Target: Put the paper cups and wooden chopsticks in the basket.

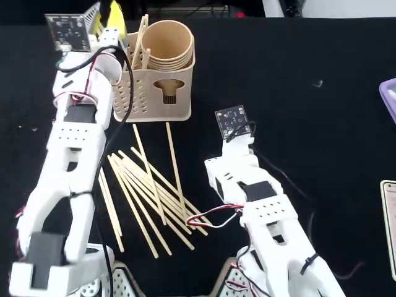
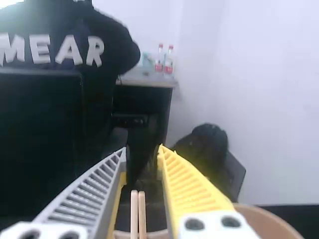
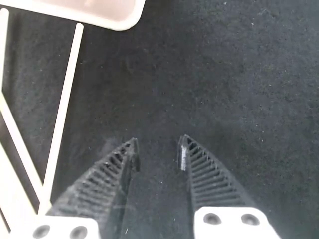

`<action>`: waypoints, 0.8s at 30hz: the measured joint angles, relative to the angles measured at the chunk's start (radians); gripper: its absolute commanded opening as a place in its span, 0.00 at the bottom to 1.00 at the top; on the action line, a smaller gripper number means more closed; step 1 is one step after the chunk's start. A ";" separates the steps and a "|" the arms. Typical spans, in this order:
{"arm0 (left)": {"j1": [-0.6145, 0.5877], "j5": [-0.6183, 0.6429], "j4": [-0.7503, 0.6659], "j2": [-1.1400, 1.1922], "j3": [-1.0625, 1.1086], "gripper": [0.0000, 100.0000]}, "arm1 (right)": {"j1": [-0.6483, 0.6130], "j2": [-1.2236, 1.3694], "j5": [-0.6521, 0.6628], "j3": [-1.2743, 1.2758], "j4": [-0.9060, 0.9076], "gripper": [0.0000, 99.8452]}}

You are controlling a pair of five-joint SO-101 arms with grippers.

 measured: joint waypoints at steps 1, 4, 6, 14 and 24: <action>-0.009 0.000 0.032 -0.038 0.000 0.11 | 0.000 0.000 0.000 0.000 0.000 0.13; -0.048 0.000 0.184 -0.170 0.000 0.12 | 0.000 0.000 0.000 0.000 0.000 0.13; -0.081 0.000 0.333 -0.272 0.002 0.12 | 0.000 0.000 0.000 0.000 0.000 0.13; -0.287 0.003 0.945 -0.634 0.311 0.12 | -0.026 0.000 0.000 -0.021 0.086 0.14; -0.313 0.078 0.872 -0.890 0.835 0.12 | -0.353 0.002 0.000 -0.146 0.311 0.25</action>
